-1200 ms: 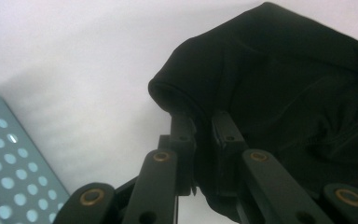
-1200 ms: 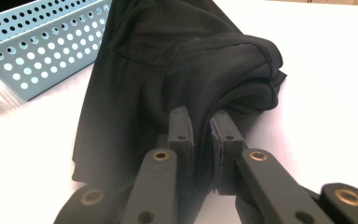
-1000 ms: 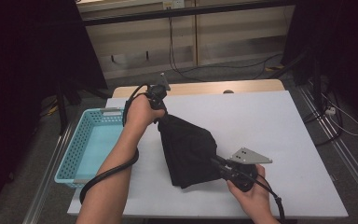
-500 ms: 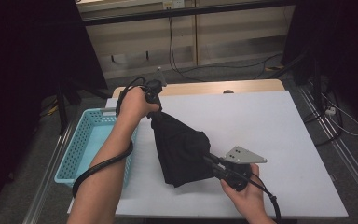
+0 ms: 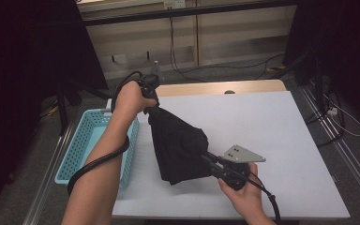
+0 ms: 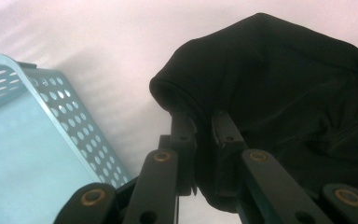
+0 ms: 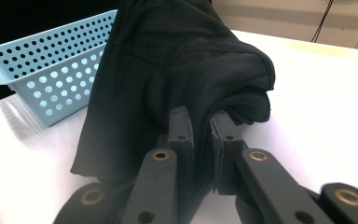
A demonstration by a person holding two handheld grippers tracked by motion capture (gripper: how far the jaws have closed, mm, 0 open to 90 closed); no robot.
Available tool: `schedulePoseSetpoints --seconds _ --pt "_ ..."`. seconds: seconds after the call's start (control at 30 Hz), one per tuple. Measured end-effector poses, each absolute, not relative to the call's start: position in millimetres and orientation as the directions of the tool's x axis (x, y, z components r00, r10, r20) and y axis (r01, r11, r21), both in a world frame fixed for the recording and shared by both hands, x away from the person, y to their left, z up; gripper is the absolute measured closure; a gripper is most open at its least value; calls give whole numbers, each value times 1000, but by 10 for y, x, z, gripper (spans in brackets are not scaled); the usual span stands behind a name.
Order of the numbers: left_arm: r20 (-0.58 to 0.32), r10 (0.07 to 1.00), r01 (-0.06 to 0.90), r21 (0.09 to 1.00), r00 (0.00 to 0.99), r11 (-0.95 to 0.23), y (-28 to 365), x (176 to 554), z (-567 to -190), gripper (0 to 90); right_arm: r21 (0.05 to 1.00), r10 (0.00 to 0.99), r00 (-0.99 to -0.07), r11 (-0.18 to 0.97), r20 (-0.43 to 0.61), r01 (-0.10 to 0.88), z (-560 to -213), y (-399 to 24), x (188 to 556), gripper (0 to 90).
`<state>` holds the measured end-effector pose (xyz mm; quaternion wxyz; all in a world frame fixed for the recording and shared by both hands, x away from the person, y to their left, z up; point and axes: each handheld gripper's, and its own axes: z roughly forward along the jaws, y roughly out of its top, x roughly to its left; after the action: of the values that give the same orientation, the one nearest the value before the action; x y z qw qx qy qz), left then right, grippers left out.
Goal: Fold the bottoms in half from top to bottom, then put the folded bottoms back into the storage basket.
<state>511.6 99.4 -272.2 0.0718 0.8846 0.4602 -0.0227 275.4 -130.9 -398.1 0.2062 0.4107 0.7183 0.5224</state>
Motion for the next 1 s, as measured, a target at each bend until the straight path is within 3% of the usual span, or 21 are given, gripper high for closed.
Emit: schedulePoseSetpoints --seconds 1.0 --pt "-107 818 823 140 565 -551 1123 5145 -2496 819 933 793 -598 116 118 339 -3907 -1145 2784 813"
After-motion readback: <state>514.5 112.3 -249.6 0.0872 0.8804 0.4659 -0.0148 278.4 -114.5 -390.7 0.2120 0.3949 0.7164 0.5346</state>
